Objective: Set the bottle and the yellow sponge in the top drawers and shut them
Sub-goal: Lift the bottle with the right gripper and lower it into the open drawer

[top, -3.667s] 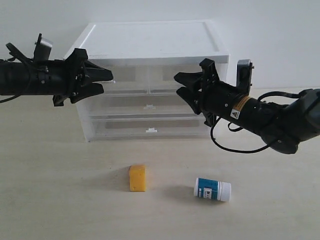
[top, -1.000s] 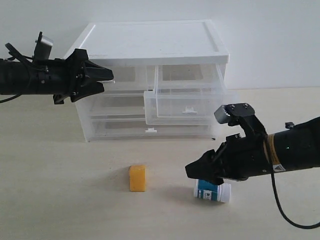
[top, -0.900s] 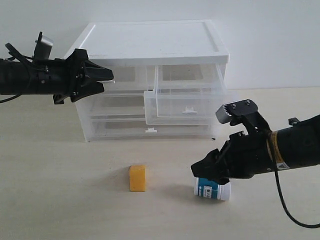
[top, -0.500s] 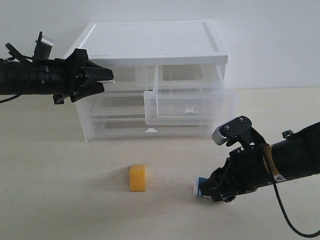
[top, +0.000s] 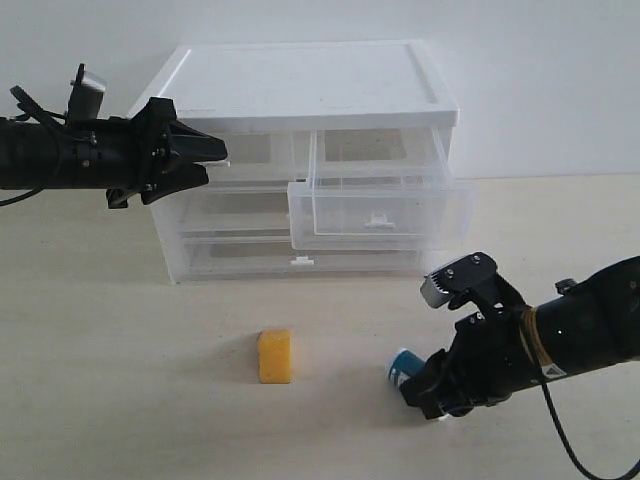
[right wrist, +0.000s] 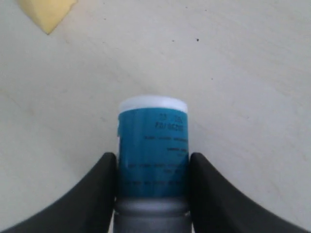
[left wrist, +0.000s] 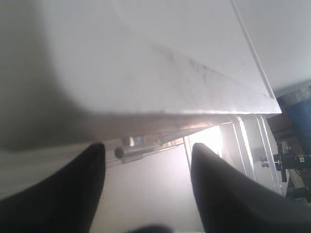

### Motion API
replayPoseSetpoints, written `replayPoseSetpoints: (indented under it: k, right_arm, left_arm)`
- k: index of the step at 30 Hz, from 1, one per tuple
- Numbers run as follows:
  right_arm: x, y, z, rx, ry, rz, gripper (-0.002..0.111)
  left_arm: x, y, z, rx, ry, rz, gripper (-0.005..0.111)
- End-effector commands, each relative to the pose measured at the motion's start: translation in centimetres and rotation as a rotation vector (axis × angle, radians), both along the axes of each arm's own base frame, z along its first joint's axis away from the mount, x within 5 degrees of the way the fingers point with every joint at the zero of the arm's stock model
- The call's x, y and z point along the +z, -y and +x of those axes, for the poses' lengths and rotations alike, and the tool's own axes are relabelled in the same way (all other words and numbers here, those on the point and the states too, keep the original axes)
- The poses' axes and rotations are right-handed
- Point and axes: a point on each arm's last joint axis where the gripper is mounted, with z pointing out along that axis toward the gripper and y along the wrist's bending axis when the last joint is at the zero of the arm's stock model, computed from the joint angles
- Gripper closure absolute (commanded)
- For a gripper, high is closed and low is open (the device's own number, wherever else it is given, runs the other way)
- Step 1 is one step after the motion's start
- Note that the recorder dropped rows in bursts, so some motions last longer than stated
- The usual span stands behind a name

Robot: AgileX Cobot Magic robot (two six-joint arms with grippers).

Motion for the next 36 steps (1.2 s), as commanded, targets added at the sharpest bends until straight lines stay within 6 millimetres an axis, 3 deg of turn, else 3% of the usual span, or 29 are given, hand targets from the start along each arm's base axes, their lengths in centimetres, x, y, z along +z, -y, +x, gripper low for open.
replayPoseSetpoints:
  k: [1,7,13,18,23,29,33,36]
  right_arm:
    - [0.5,-0.7,-0.8,0.094,-0.046,0.075,0.109]
    - [3.5,-2.0,-2.4,0.215,-0.091,0.294,0.108]
    - [9.6,-2.9,-4.4,0.385,-0.001,0.605,0.108]
    - [14.9,-2.6,-3.9,0.223,0.205,0.705,0.108]
    - [19.5,-1.7,-2.1,-0.036,0.291,0.709,0.108]
    - [22.0,-0.8,1.1,-0.263,0.314,0.571,0.108]
    - [22.1,-0.9,2.7,-0.307,0.318,0.558,0.108]
    - [21.1,-1.1,3.9,-0.326,0.298,0.534,0.108]
  left_arm:
    - [0.6,-0.5,0.9,0.083,0.027,-0.007,0.056]
    - [0.6,-0.5,0.9,0.083,0.027,-0.007,0.056]
    - [0.6,-0.5,0.9,0.083,0.027,-0.007,0.056]
    - [0.6,-0.5,0.9,0.082,0.027,-0.009,0.056]
    - [0.6,-0.5,0.9,0.080,0.027,-0.010,0.056]
    - [0.6,-0.5,0.9,0.078,0.027,-0.011,0.056]
    - [0.6,-0.5,0.9,0.080,0.027,-0.010,0.056]
    - [0.6,-0.5,0.9,0.080,0.027,-0.010,0.056]
